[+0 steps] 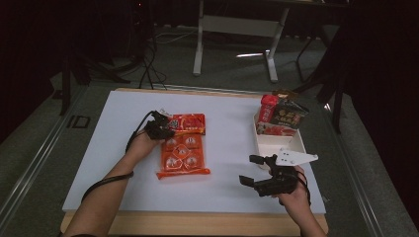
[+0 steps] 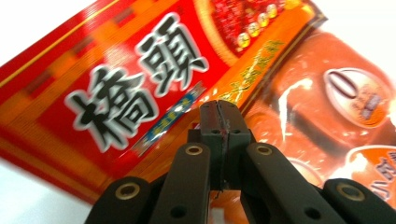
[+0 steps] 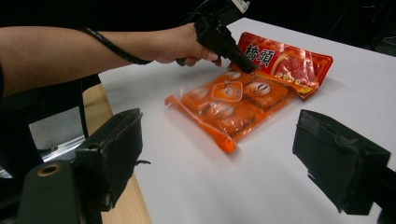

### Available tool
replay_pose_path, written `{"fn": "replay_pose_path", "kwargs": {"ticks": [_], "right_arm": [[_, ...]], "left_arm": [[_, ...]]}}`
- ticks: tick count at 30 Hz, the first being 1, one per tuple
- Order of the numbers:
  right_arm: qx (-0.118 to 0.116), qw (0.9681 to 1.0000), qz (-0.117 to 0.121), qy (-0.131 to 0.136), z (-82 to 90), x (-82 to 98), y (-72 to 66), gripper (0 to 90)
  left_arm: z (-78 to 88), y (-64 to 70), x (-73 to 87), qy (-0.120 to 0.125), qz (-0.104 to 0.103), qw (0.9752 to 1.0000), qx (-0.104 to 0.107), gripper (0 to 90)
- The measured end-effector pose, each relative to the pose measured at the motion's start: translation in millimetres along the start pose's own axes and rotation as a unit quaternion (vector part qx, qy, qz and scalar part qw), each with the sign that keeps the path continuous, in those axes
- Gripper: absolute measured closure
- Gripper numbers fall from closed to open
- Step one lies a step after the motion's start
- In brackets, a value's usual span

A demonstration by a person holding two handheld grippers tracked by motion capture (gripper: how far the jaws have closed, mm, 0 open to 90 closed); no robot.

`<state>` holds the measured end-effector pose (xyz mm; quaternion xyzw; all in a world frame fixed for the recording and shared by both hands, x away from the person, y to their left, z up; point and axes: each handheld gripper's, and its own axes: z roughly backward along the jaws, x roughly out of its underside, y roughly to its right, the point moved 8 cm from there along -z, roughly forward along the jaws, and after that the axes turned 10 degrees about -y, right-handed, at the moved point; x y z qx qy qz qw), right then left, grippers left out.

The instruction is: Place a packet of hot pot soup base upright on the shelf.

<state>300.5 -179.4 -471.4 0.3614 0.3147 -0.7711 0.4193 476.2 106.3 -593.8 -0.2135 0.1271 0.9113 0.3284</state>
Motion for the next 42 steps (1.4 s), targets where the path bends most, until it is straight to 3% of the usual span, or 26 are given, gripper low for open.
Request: {"fn": "replay_pose_path", "kwargs": {"ticks": [12,24,28,30,34,38,42], "right_arm": [[-0.003,1.0000,0.004,-0.004,-2.7,-0.6,-3.5,15.7],[-0.002,1.0000,0.003,-0.006,-2.7,-0.1,-2.8,15.7],[-0.001,1.0000,0.003,-0.005,-2.2,-0.3,-2.9,15.7],[0.001,1.0000,0.003,-0.005,-1.5,-0.3,-1.9,19.5],[0.004,1.0000,0.003,0.004,1.0,-1.7,0.9,19.9],[0.016,0.9998,0.013,0.007,2.4,-2.6,1.7,19.9],[0.023,0.9995,0.020,0.004,1.5,-2.8,0.5,19.6]], "left_arm": [[0.7,43.4,10.5,0.001,-0.027,0.9982,0.054,90.0],[-2.5,89.5,10.2,-0.010,-0.073,0.9929,0.094,90.0],[-2.6,97.2,11.5,-0.005,-0.077,0.9917,0.103,90.0],[-2.5,98.0,11.8,-0.002,-0.074,0.9919,0.103,90.0],[-0.8,95.7,11.6,0.014,-0.059,0.9911,0.118,89.9],[5.8,97.8,12.7,0.020,-0.057,0.9902,0.126,89.7],[20.0,99.2,14.0,0.033,-0.055,0.9888,0.135,80.8]]}}
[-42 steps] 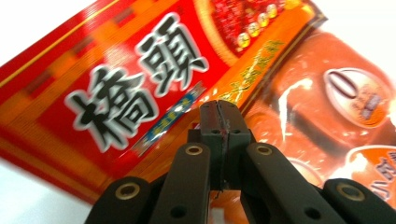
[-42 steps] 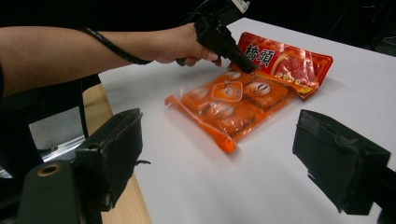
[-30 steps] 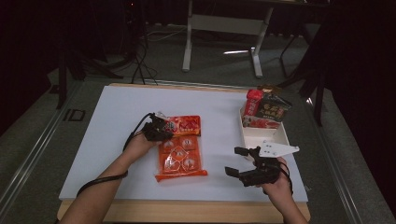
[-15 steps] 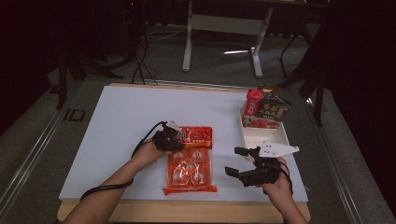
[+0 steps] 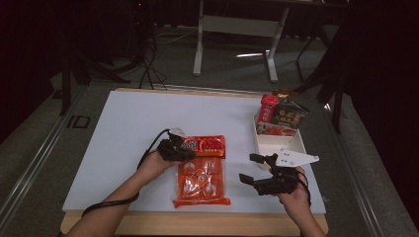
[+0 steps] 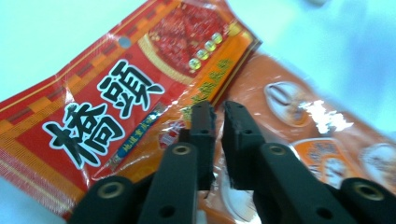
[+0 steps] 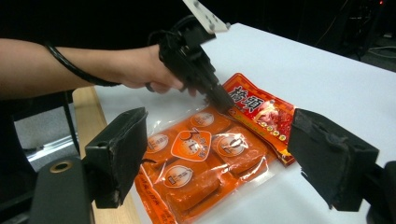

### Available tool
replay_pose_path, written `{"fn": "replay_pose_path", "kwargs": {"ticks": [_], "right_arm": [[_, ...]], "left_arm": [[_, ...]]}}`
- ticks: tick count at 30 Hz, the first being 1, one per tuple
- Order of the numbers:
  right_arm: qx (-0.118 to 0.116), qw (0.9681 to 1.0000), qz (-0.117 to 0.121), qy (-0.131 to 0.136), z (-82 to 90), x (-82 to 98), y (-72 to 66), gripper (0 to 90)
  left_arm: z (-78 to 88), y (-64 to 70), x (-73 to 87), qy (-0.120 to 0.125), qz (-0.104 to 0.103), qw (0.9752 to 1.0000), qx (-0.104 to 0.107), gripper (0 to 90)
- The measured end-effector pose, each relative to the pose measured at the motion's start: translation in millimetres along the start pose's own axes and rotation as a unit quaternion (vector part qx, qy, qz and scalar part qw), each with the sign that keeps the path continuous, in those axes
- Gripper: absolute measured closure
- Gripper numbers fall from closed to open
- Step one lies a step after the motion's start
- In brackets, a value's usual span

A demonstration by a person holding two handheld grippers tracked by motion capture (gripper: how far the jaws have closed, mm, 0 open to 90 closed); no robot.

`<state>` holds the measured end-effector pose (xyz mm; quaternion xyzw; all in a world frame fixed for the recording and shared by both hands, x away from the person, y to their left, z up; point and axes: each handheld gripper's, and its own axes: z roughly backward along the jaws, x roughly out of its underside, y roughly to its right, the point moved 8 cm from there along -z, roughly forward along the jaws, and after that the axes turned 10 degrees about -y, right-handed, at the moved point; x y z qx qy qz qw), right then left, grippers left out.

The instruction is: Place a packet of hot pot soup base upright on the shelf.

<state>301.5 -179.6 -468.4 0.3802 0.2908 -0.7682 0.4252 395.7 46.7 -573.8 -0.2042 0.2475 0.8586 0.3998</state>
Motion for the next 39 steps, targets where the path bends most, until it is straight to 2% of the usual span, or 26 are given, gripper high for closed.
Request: {"fn": "replay_pose_path", "kwargs": {"ticks": [3,6,8,10,12,15,16,17,20,23,26,28,30,31,33,34,36,39], "right_arm": [[0.007,0.9999,0.007,-0.005,-0.9,0.6,-0.2,19.4],[0.012,0.9998,0.013,-0.006,-0.8,1.0,0.6,19.3],[0.019,0.9996,0.019,-0.002,-0.4,0.7,1.3,18.8],[0.025,0.9994,0.024,0.000,0.2,0.2,2.1,17.8],[0.030,0.9992,0.026,0.005,1.1,-0.6,2.6,17.2],[0.035,0.9990,0.027,0.003,1.8,-0.7,2.6,16.6],[0.036,0.9990,0.026,0.007,2.3,-1.1,2.6,16.0],[0.039,0.9990,0.020,0.007,3.2,-1.7,2.8,14.0],[0.055,0.9982,0.017,0.016,5.7,-3.9,3.8,13.4],[0.064,0.9977,0.010,0.019,8.0,-5.4,5.1,12.6],[0.068,0.9974,0.003,0.024,8.8,-6.4,6.0,10.4],[0.065,0.9974,0.008,0.029,9.5,-7.0,4.6,10.0],[0.074,0.9968,0.007,0.031,9.6,-7.4,4.9,10.0],[0.068,0.9972,0.009,0.029,9.3,-7.1,3.8,10.0],[0.076,0.9967,0.015,0.024,8.4,-6.1,3.1,10.0],[0.071,0.9971,0.019,0.019,7.7,-5.1,1.8,10.1],[0.072,0.9970,0.024,0.016,6.7,-4.6,0.0,10.1],[0.072,0.9970,0.027,0.012,5.8,-4.6,-2.5,10.2]], "left_arm": [[11.2,3.4,1.1,0.013,0.003,0.9999,0.009,71.9],[23.6,5.3,1.6,0.029,0.011,0.9995,0.008,63.5],[32.7,5.7,2.1,0.039,0.012,0.9991,-0.005,60.0],[41.8,5.7,2.1,0.054,0.021,0.9983,-0.006,55.9],[50.6,3.2,2.9,0.064,0.028,0.9974,-0.016,51.2],[57.8,-0.5,4.5,0.071,0.035,0.9965,-0.027,43.6],[63.7,-4.7,6.7,0.081,0.048,0.9951,-0.031,43.6],[66.1,-7.9,8.5,0.083,0.054,0.9944,-0.038,39.2],[70.3,-16.5,15.0,0.089,0.066,0.9925,-0.053,34.5],[68.9,-24.7,22.6,0.090,0.080,0.9912,-0.053,33.4],[62.1,-31.5,29.1,0.086,0.085,0.9913,-0.052,32.0],[55.7,-35.2,32.1,0.080,0.089,0.9915,-0.052,32.1],[48.4,-38.8,34.2,0.074,0.099,0.9913,-0.046,32.1],[44.7,-41.1,35.0,0.071,0.103,0.9908,-0.051,32.1],[38.5,-45.3,36.0,0.066,0.111,0.9903,-0.050,32.1],[35.9,-47.7,36.3,0.065,0.116,0.9898,-0.052,32.2],[31.0,-51.6,36.9,0.059,0.116,0.9897,-0.059,32.2],[23.2,-57.1,37.7,0.055,0.127,0.9885,-0.061,32.2]]}}
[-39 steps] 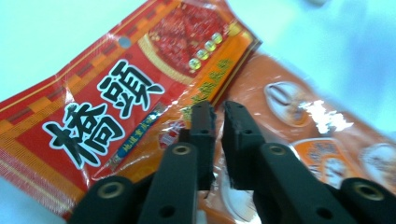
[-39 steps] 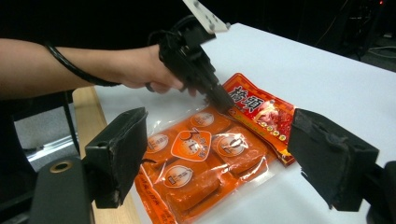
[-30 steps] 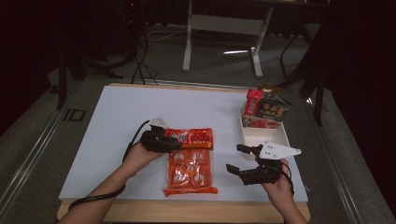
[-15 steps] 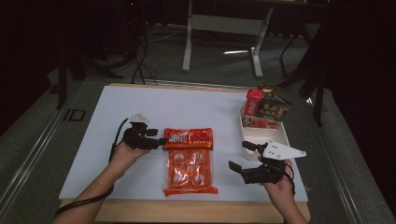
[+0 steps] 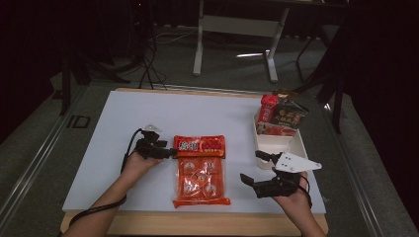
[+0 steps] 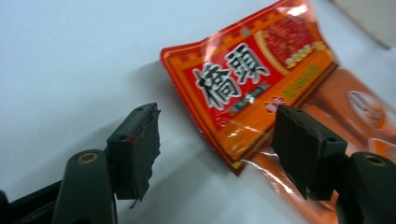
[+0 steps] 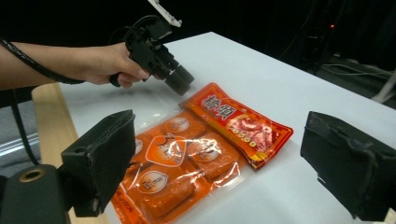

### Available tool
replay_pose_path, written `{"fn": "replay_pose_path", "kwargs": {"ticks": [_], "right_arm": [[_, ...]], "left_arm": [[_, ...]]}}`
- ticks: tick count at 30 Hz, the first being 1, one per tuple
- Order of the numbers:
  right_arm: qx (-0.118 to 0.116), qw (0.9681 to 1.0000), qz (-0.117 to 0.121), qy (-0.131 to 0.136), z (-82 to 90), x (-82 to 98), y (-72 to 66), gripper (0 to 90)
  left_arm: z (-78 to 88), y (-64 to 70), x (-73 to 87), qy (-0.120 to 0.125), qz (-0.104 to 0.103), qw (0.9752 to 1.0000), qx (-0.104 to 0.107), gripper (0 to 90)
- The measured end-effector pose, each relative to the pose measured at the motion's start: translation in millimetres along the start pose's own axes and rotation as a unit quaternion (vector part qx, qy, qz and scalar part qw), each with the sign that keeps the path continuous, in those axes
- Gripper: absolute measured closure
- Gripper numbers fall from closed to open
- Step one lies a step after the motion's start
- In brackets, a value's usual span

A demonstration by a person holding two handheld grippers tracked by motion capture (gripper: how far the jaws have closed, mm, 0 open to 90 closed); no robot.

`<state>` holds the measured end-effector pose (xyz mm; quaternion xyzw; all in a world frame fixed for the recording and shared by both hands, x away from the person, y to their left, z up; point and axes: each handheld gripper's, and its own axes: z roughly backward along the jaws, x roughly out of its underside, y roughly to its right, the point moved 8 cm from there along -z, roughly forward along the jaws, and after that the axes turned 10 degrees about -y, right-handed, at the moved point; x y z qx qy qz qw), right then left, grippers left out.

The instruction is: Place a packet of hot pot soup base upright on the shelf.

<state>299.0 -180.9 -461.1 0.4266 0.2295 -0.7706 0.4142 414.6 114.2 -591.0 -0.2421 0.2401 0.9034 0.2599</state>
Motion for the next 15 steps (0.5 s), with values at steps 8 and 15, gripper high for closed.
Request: {"fn": "replay_pose_path", "kwargs": {"ticks": [8,15], "right_arm": [[-0.011,0.9999,-0.003,-0.006,-2.0,3.2,-2.3,11.4],[-0.019,0.9998,-0.005,-0.011,-4.5,4.7,-2.7,12.7]], "left_arm": [[-14.6,-6.3,-1.9,0.001,0.012,0.9998,0.017,40.4],[-22.0,4.3,-6.2,-0.011,0.006,0.9991,0.040,53.3]]}}
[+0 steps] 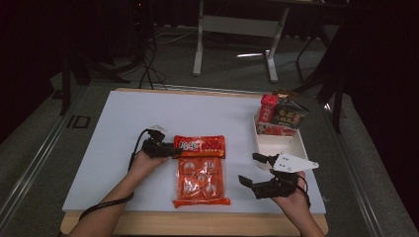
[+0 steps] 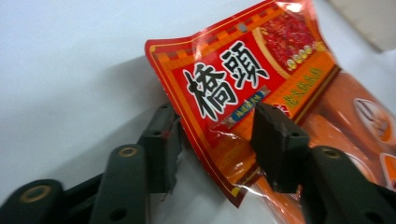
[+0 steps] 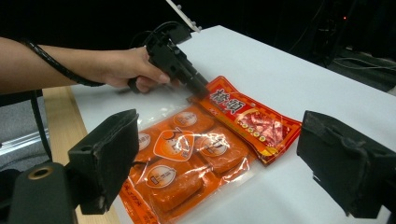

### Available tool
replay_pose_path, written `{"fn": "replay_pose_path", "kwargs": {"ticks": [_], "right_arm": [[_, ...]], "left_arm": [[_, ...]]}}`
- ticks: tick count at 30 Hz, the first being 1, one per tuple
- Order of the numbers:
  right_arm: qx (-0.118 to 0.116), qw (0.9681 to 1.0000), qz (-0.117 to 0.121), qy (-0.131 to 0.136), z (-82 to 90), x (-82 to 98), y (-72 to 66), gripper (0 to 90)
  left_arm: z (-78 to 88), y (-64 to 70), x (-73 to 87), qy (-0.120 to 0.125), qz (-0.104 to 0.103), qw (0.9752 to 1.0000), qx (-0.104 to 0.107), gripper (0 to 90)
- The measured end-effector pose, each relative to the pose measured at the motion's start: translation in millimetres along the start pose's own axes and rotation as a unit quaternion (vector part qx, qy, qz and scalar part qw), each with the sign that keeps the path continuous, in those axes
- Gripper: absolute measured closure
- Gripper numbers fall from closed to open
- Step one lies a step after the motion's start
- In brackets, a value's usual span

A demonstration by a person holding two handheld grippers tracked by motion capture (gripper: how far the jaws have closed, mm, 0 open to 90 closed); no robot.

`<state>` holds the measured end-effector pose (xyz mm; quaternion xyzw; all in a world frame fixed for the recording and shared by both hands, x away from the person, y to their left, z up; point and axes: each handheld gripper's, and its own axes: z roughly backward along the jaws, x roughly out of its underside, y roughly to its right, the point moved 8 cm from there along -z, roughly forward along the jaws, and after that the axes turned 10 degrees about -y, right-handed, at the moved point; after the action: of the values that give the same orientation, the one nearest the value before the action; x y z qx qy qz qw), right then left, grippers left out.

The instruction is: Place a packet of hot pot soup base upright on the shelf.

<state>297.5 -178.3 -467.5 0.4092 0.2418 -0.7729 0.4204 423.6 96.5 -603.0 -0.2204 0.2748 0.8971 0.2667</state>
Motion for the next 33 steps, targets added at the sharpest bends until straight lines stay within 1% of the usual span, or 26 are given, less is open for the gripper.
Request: {"fn": "replay_pose_path", "kwargs": {"ticks": [1,2,3,4,6,7,8,10,13,15,16,17,20,21,22,23,24,25,27,28,31,32,33], "right_arm": [[0.001,1.0000,0.000,0.000,0.2,0.0,0.0,12.6],[0.000,1.0000,0.000,0.001,0.5,-0.1,0.0,12.7],[-0.001,1.0000,-0.001,0.001,0.5,-0.1,0.0,12.7],[-0.001,1.0000,-0.002,0.002,0.6,-0.1,0.3,12.7],[-0.005,1.0000,-0.004,0.002,0.5,0.1,0.3,12.7],[-0.004,1.0000,-0.004,0.003,0.5,0.2,0.6,12.8],[-0.005,1.0000,-0.005,0.002,0.2,0.3,0.7,13.4],[-0.007,1.0000,-0.005,0.000,-0.5,0.6,0.8,13.3],[-0.010,0.9999,-0.006,-0.002,-2.3,1.2,0.3,13.3],[-0.012,0.9999,-0.006,-0.004,-3.4,1.6,0.0,13.3],[-0.009,0.9999,-0.004,-0.003,-3.7,1.7,0.2,13.4],[-0.008,1.0000,-0.003,-0.003,-3.9,1.7,0.4,13.6],[-0.001,1.0000,-0.003,0.002,-2.8,0.7,2.5,13.6],[-0.003,1.0000,-0.005,0.004,-2.1,0.4,3.1,13.6],[0.000,0.9999,-0.008,0.006,-1.3,0.2,4.7,13.5],[0.000,0.9999,-0.013,0.006,-0.6,0.3,6.0,13.5],[-0.002,0.9999,-0.012,0.001,-0.6,0.8,6.8,13.0],[0.004,0.9999,-0.015,0.000,-0.3,1.1,8.4,11.9],[0.003,0.9998,-0.017,0.001,0.0,1.3,8.9,10.7],[-0.008,0.9998,-0.018,-0.003,0.0,2.3,8.2,10.2],[-0.006,0.9996,-0.027,0.001,-0.4,2.8,11.2,10.3],[-0.006,0.9996,-0.028,0.007,-0.5,2.4,12.8,11.5],[-0.006,0.9996,-0.028,0.007,-0.5,2.4,12.8,11.5]], "left_arm": [[-1.9,2.6,-0.4,-0.004,-0.002,0.9999,0.010,55.4],[-3.1,3.8,-0.8,-0.005,-0.007,0.9999,0.006,55.6],[-4.1,5.7,-1.4,-0.007,-0.007,0.9999,0.011,55.7],[-5.6,8.4,-1.5,-0.011,-0.006,0.9996,0.023,57.6],[-8.0,12.6,-2.0,-0.015,-0.014,0.9995,0.024,59.1],[-9.0,15.5,-2.0,-0.019,-0.018,0.9992,0.030,61.6],[-9.9,17.3,-2.0,-0.023,-0.024,0.9990,0.028,65.2],[-11.2,19.5,-2.3,-0.026,-0.027,0.9989,0.027,67.0],[-12.0,20.3,-2.6,-0.025,-0.031,0.9991,0.015,70.5],[-11.5,19.4,-3.2,-0.021,-0.027,0.9994,0.011,80.8],[-10.7,18.9,-3.5,-0.018,-0.028,0.9994,0.010,85.2],[-10.7,19.5,-3.2,-0.019,-0.032,0.9993,0.007,87.6],[-9.4,21.3,-3.8,-0.014,-0.043,0.9990,-0.003,88.8],[-8.0,21.7,-4.3,-0.013,-0.042,0.9990,-0.001,88.8],[-6.1,22.0,-5.2,-0.009,-0.041,0.9991,0.004,88.9],[-4.3,22.4,-6.1,-0.005,-0.044,0.9990,0.007,88.9],[-2.7,22.6,-6.4,-0.005,-0.048,0.9988,0.008,88.9],[-1.4,23.3,-6.7,-0.002,-0.047,0.9988,0.009,88.9],[-0.1,24.1,-7.2,0.002,-0.049,0.9988,0.009,88.9],[2.6,25.5,-8.0,0.005,-0.050,0.9987,0.010,88.9],[8.0,28.5,-10.4,0.010,-0.058,0.9982,0.011,88.9],[10.2,29.7,-11.3,0.013,-0.060,0.9981,0.013,88.9],[12.2,30.5,-11.9,0.014,-0.060,0.9980,0.013,88.9]]}}
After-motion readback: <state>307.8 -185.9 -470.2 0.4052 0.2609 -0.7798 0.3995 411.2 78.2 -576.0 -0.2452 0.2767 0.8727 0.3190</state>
